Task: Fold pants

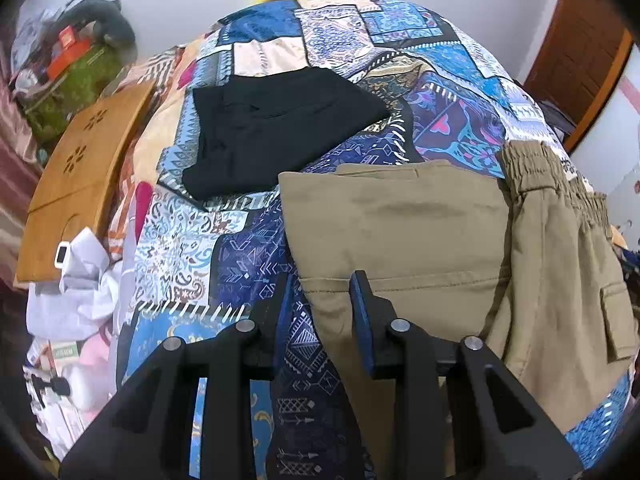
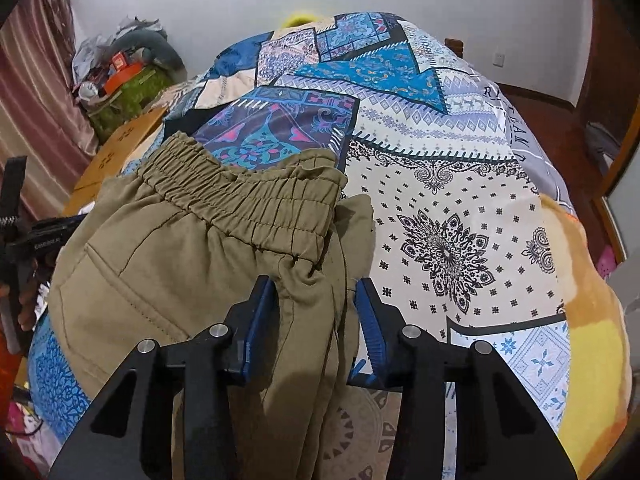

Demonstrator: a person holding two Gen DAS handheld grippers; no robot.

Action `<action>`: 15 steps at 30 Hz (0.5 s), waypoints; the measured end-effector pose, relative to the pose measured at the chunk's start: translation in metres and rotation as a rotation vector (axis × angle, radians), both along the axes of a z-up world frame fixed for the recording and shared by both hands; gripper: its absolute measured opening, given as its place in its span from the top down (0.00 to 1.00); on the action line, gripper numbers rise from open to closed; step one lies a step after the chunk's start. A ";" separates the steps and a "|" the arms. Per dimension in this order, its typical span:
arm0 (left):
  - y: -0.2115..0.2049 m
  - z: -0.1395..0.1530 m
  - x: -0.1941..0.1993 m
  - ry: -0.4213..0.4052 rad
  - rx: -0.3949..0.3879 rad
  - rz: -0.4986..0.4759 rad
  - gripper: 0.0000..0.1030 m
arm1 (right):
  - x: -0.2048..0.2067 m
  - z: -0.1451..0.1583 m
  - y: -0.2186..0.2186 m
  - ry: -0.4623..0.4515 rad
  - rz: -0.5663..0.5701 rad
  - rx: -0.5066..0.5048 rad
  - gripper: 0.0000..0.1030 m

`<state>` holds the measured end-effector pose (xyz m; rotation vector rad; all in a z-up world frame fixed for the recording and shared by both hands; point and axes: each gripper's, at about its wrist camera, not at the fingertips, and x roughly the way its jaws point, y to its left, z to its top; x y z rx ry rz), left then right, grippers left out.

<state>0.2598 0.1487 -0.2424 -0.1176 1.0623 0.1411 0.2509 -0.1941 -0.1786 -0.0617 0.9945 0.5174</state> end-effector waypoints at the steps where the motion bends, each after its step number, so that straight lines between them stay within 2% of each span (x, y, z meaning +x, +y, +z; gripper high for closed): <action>1: 0.000 0.003 -0.001 0.007 0.000 0.004 0.69 | 0.000 0.002 -0.001 -0.004 0.004 -0.006 0.58; 3: -0.003 0.013 -0.006 -0.003 0.027 -0.003 0.66 | -0.001 0.003 -0.004 0.002 -0.004 -0.004 0.52; 7: -0.006 0.033 -0.022 -0.060 0.042 -0.026 0.35 | -0.008 0.009 -0.016 0.008 -0.024 0.012 0.42; 8: -0.005 0.038 -0.027 -0.081 0.043 -0.027 0.30 | -0.011 0.013 -0.019 0.000 -0.026 0.015 0.41; 12: -0.005 0.046 -0.033 -0.096 0.018 -0.032 0.27 | -0.018 0.023 -0.025 -0.041 -0.033 0.037 0.38; 15: -0.001 0.039 -0.031 -0.077 -0.040 -0.029 0.24 | -0.017 0.023 -0.031 -0.041 -0.038 0.067 0.38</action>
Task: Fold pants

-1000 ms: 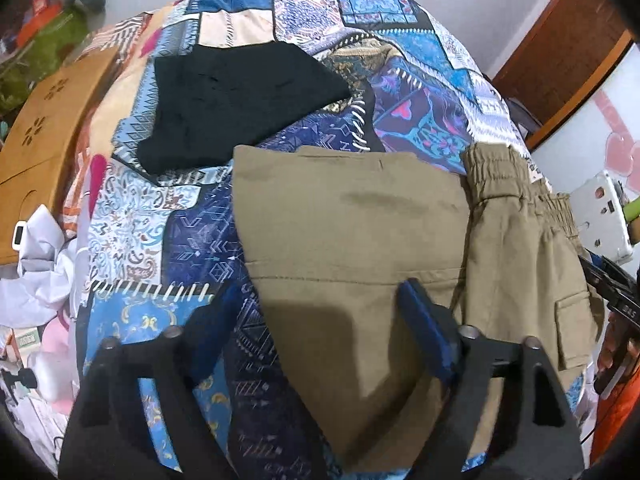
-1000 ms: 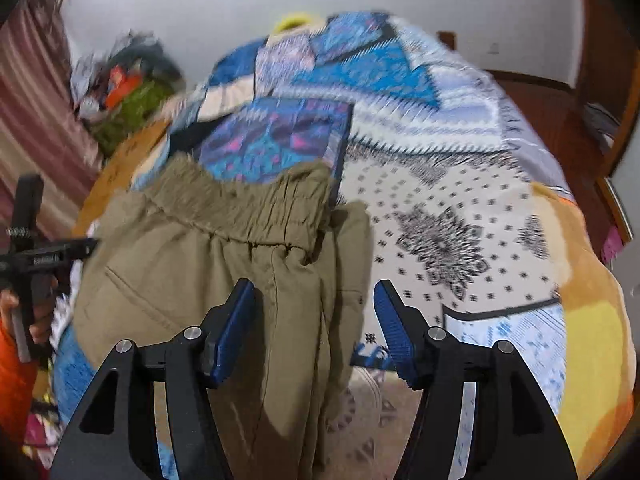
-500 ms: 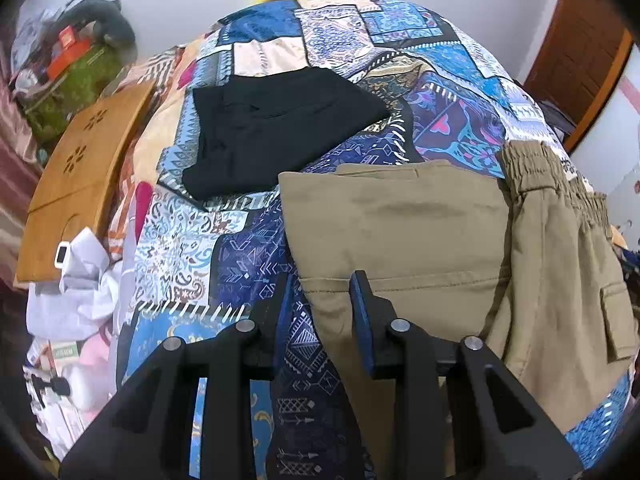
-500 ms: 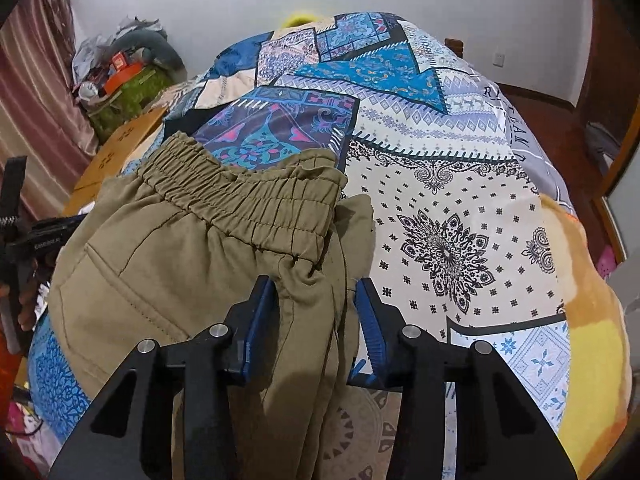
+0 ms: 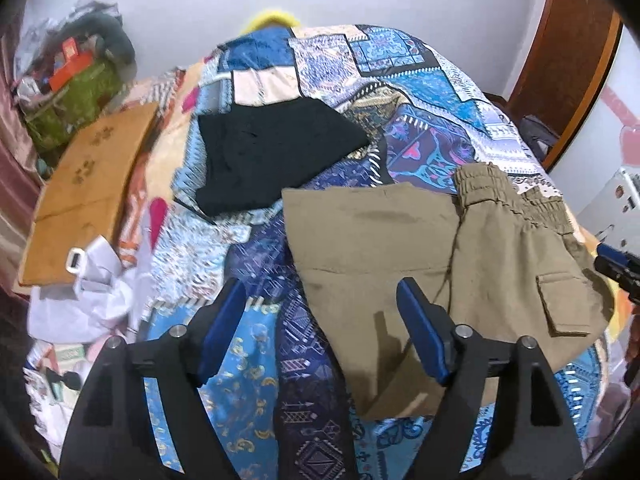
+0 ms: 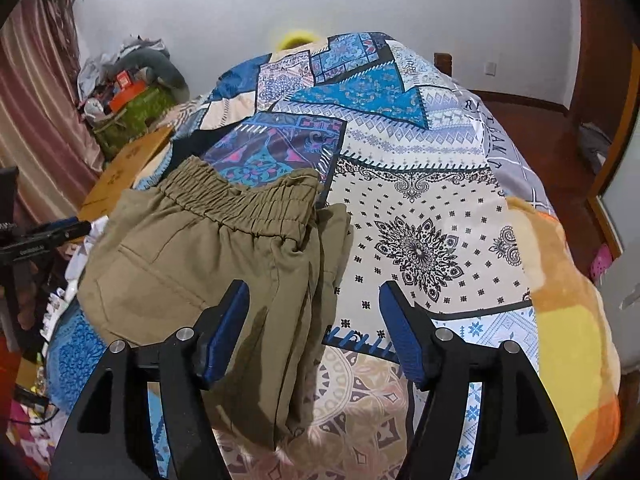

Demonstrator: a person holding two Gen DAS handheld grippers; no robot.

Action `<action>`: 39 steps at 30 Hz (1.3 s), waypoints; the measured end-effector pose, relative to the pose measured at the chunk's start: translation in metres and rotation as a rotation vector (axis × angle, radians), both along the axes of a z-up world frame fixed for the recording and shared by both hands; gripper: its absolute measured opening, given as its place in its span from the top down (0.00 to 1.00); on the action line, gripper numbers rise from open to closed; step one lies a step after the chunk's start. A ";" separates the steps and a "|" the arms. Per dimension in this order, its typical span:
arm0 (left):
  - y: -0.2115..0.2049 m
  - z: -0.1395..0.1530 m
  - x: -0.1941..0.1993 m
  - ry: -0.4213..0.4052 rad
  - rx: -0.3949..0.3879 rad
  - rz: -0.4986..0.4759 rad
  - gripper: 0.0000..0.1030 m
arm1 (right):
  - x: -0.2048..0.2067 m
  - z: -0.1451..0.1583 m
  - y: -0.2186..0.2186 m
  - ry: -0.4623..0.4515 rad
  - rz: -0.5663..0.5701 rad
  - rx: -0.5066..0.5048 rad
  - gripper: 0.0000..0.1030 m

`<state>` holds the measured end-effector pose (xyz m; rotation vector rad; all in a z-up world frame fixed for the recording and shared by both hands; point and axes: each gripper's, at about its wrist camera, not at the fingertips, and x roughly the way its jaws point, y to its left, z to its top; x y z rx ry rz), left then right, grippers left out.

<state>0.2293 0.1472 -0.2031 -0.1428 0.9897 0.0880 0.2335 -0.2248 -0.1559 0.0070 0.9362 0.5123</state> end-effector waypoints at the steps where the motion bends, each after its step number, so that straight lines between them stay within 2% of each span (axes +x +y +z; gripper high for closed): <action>1: 0.002 -0.005 0.002 0.013 -0.027 0.005 0.24 | 0.002 -0.004 -0.001 0.017 -0.005 0.007 0.38; 5: 0.006 -0.032 0.017 0.095 -0.136 0.008 0.24 | 0.010 -0.021 -0.001 0.086 -0.004 0.016 0.38; 8: 0.005 -0.050 0.027 0.142 -0.171 0.004 0.24 | 0.015 -0.030 -0.001 0.134 0.004 0.068 0.36; 12: 0.007 -0.052 0.034 0.133 -0.230 -0.005 0.26 | 0.027 -0.039 0.005 0.200 0.031 0.137 0.35; 15: 0.003 -0.049 0.037 0.114 -0.258 -0.054 0.26 | 0.031 -0.041 0.009 0.198 0.044 0.157 0.37; 19: -0.008 -0.046 0.043 0.099 -0.229 -0.088 0.36 | 0.036 -0.040 0.014 0.196 0.064 0.160 0.50; 22: -0.015 -0.040 0.047 0.077 -0.232 -0.112 0.61 | 0.039 -0.040 0.013 0.210 0.060 0.163 0.62; 26: -0.027 -0.033 0.050 0.068 -0.116 -0.087 0.81 | 0.040 -0.033 0.015 0.215 0.076 0.158 0.79; 28: -0.028 -0.029 0.051 0.062 -0.094 -0.082 0.88 | 0.038 -0.026 0.018 0.188 0.070 0.138 0.86; 32: -0.021 -0.011 0.050 0.021 -0.078 -0.087 0.95 | 0.033 -0.009 0.023 0.084 0.043 0.116 0.90; 39: -0.016 0.037 0.056 -0.071 -0.026 -0.121 0.98 | 0.040 0.030 0.042 -0.027 0.074 0.106 0.91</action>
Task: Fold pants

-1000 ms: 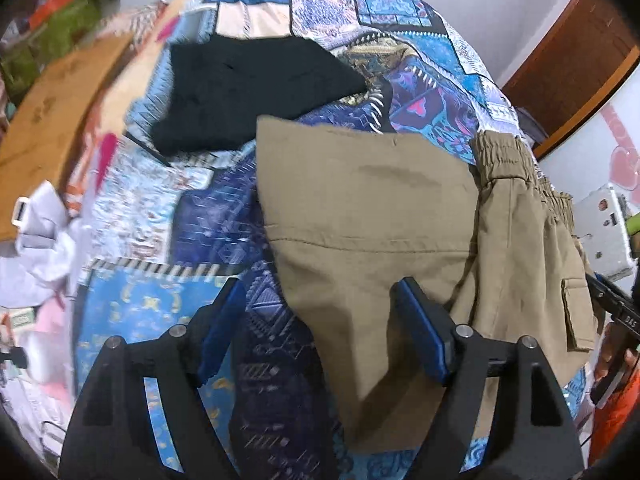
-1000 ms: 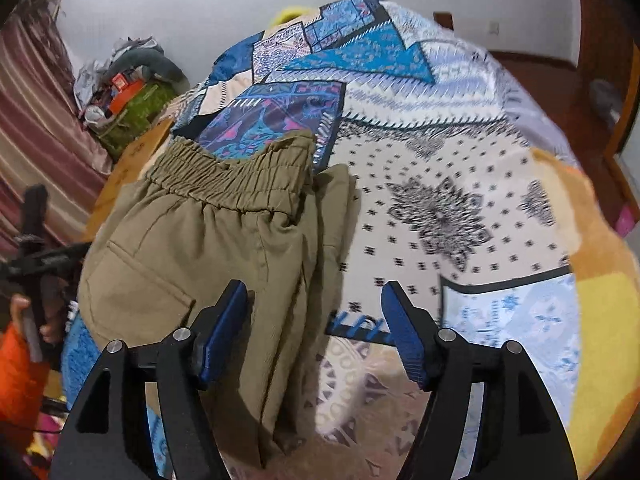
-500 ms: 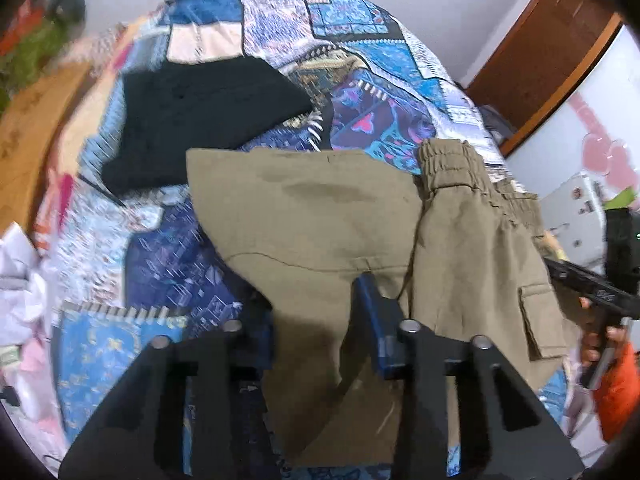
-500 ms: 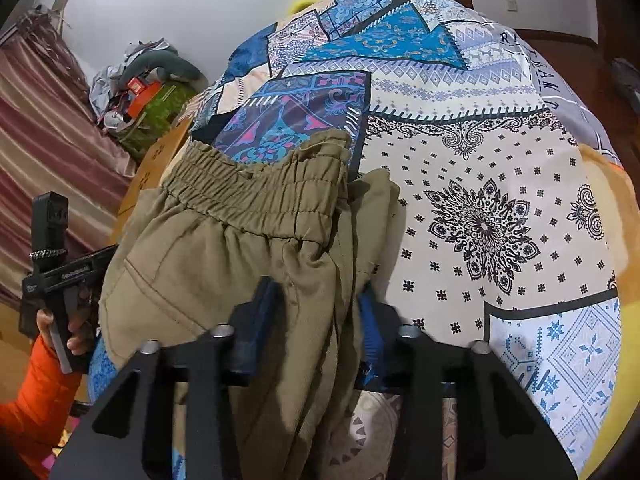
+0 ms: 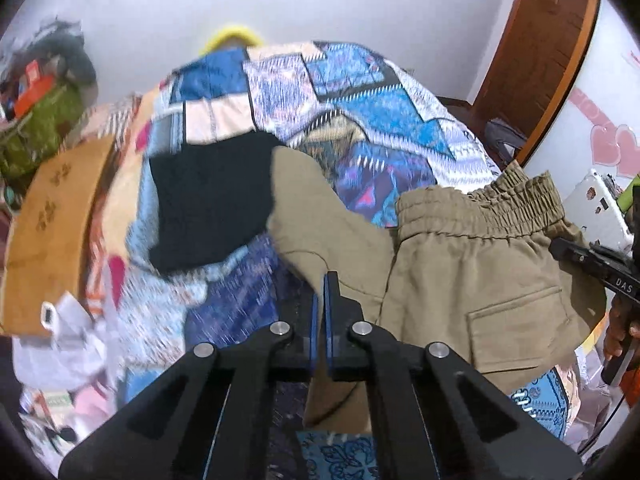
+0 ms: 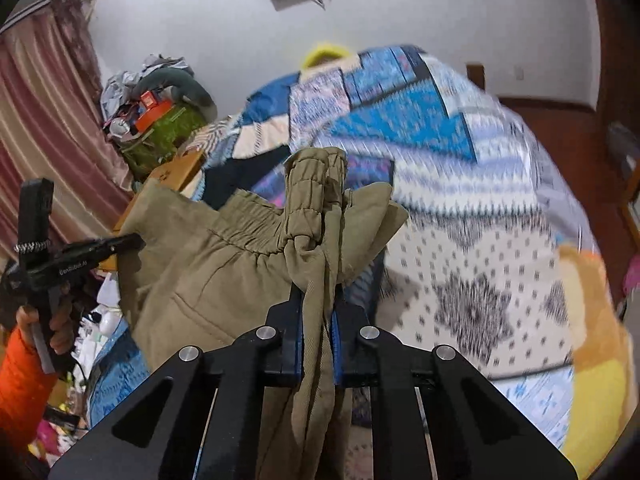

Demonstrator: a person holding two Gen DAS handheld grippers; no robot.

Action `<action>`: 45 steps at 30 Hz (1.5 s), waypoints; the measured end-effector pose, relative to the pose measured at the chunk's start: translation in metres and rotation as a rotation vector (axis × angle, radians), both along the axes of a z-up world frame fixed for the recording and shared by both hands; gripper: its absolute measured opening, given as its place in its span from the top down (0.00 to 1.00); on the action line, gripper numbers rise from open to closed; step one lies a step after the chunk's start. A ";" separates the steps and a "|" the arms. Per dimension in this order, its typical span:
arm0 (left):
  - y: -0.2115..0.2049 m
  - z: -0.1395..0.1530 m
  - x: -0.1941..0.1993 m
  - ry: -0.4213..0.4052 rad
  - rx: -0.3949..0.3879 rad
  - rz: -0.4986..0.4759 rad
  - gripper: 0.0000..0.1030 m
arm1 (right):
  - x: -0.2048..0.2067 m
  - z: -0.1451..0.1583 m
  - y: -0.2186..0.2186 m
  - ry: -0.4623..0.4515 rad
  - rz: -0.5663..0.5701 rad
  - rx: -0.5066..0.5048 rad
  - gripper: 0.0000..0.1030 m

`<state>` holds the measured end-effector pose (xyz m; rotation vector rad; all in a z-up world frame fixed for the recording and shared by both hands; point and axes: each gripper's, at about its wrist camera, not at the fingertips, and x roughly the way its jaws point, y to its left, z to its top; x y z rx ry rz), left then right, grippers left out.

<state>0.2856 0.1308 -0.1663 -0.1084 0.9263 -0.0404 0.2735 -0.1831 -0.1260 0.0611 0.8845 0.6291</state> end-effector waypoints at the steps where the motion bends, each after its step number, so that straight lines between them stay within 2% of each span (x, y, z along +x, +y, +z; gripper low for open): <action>1: 0.001 0.004 0.003 -0.004 0.001 0.000 0.99 | 0.002 0.007 0.005 -0.019 0.006 -0.007 0.91; 4: 0.008 0.016 0.010 -0.032 0.016 0.018 1.00 | 0.007 0.020 0.017 -0.054 0.016 -0.010 0.91; 6: 0.013 0.028 0.012 -0.081 0.038 0.031 1.00 | 0.010 0.030 0.021 -0.080 0.018 -0.009 0.92; 9: 0.025 0.033 0.018 -0.076 -0.009 0.029 0.99 | 0.017 0.036 0.027 -0.089 0.027 -0.015 0.92; 10: 0.028 0.030 0.019 -0.065 -0.019 0.034 0.96 | 0.019 0.034 0.027 -0.085 0.027 -0.021 0.92; 12: 0.037 0.018 0.025 -0.025 -0.029 0.048 0.74 | 0.021 0.026 0.024 -0.070 0.022 -0.032 0.92; 13: 0.039 0.009 0.028 -0.008 -0.031 0.051 0.51 | 0.022 0.020 0.022 -0.056 0.016 -0.039 0.92; 14: 0.042 0.001 0.029 0.003 -0.037 0.053 0.32 | 0.023 0.016 0.019 -0.046 0.012 -0.043 0.92; 15: 0.042 -0.006 0.030 0.011 -0.049 0.048 0.29 | 0.023 0.009 0.014 -0.028 0.008 -0.049 0.92; 20: 0.048 -0.048 0.046 0.102 -0.182 0.038 0.25 | 0.024 -0.016 0.000 0.018 0.019 -0.081 0.92; 24: 0.045 -0.081 0.070 0.208 -0.299 0.000 0.25 | 0.025 -0.030 -0.004 0.041 0.021 -0.086 0.92; 25: 0.043 -0.086 0.075 0.218 -0.305 -0.008 0.34 | 0.026 -0.031 -0.006 0.045 0.017 -0.079 0.92; 26: 0.040 -0.093 0.081 0.233 -0.286 -0.001 0.55 | 0.027 -0.032 -0.007 0.052 0.010 -0.069 0.91; 28: 0.038 -0.098 0.086 0.241 -0.273 0.016 0.69 | 0.030 -0.035 -0.011 0.067 -0.002 -0.052 0.91; 29: 0.037 -0.095 0.086 0.223 -0.281 0.020 0.81 | 0.031 -0.036 -0.013 0.074 -0.005 -0.045 0.91; 31: 0.034 -0.088 0.086 0.202 -0.266 0.025 0.85 | 0.032 -0.037 -0.015 0.082 -0.013 -0.041 0.91; 35: 0.018 -0.057 0.077 0.134 -0.141 0.039 0.88 | 0.029 -0.029 -0.012 0.037 -0.026 -0.053 0.92; 41: 0.009 0.003 0.062 -0.037 0.016 0.016 0.89 | 0.033 0.011 0.009 -0.044 0.000 -0.047 0.92; 45: 0.031 0.039 0.057 -0.102 0.052 0.056 0.89 | 0.046 0.041 0.030 -0.086 0.027 -0.039 0.92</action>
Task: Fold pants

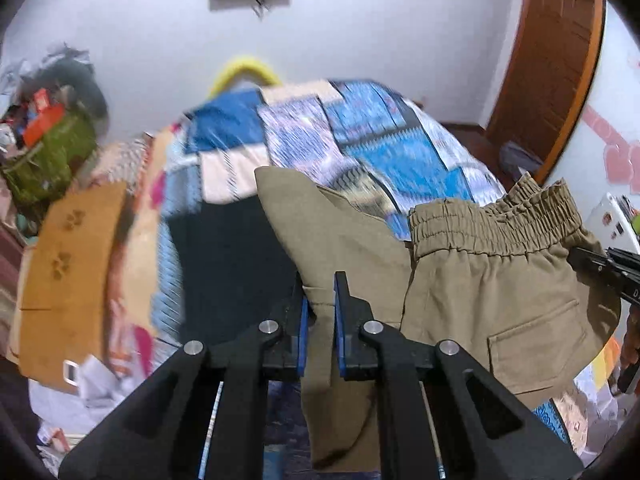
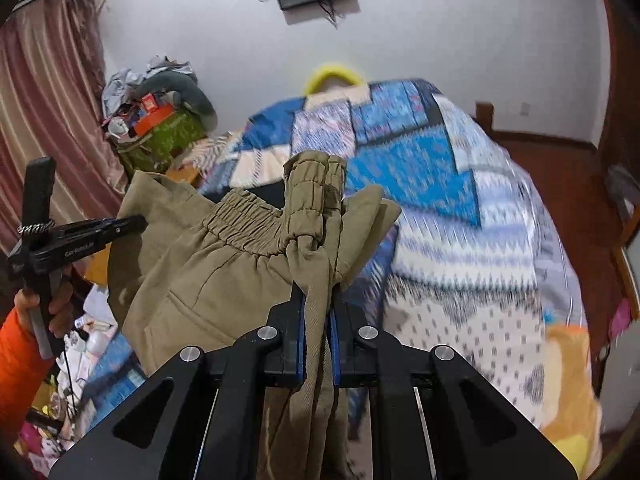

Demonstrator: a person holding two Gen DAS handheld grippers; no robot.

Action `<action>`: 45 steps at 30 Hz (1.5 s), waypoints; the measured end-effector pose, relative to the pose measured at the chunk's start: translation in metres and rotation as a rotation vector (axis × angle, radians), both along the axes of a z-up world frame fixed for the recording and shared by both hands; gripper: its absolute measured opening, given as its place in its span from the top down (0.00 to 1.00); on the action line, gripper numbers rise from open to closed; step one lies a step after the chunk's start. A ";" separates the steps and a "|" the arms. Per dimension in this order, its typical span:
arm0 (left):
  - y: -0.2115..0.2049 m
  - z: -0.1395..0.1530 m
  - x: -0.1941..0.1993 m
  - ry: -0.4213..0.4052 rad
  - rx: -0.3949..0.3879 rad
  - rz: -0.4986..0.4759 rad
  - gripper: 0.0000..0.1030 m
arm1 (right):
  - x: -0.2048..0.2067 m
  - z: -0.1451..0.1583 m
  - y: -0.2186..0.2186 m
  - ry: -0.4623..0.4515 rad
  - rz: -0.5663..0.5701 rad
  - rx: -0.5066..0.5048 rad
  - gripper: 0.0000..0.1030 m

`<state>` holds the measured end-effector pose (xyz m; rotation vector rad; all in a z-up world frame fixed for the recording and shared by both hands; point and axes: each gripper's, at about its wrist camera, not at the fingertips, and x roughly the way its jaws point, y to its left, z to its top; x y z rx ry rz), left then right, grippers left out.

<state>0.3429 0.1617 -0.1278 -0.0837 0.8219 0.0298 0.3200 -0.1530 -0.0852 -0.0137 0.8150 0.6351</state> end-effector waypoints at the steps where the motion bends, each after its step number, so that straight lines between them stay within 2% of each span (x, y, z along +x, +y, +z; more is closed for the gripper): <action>1: 0.006 0.006 -0.001 -0.013 0.005 0.014 0.89 | 0.005 0.009 0.009 -0.015 0.010 -0.003 0.92; 5: 0.038 0.031 0.002 -0.067 0.043 0.079 0.89 | 0.019 0.031 0.048 -0.093 0.047 -0.024 0.92; 7: 0.057 0.038 0.003 -0.087 0.052 0.120 0.90 | 0.026 0.035 0.067 -0.103 0.079 -0.011 0.92; 11: 0.083 0.039 0.007 -0.113 0.105 0.163 0.90 | 0.040 0.034 0.105 -0.148 0.121 -0.011 0.92; 14: 0.102 0.027 0.020 -0.067 0.153 0.186 0.89 | 0.058 0.025 0.127 -0.137 0.131 -0.006 0.92; 21: 0.144 -0.032 0.064 0.010 0.142 0.258 0.90 | 0.106 -0.033 0.184 -0.067 0.141 -0.066 0.92; 28: 0.177 -0.124 0.106 0.145 0.067 0.288 0.89 | 0.152 -0.099 0.212 0.020 0.116 -0.167 0.92; 31: 0.183 -0.164 0.117 0.196 0.082 0.343 0.85 | 0.156 -0.123 0.214 0.013 0.076 -0.236 0.90; 35: 0.184 -0.189 0.115 0.241 0.103 0.373 0.81 | 0.147 -0.134 0.218 -0.034 0.060 -0.334 0.84; 38: 0.176 -0.181 0.100 0.235 0.113 0.348 0.77 | 0.135 -0.121 0.211 -0.068 0.028 -0.349 0.75; 40: 0.169 -0.169 0.089 0.235 0.113 0.327 0.71 | 0.123 -0.109 0.203 -0.080 0.003 -0.329 0.64; 43: 0.157 -0.135 0.064 0.190 0.082 0.301 0.60 | 0.096 -0.080 0.189 -0.111 0.007 -0.264 0.62; 45: 0.144 -0.100 0.040 0.123 0.082 0.279 0.60 | 0.074 -0.057 0.180 -0.145 0.020 -0.221 0.62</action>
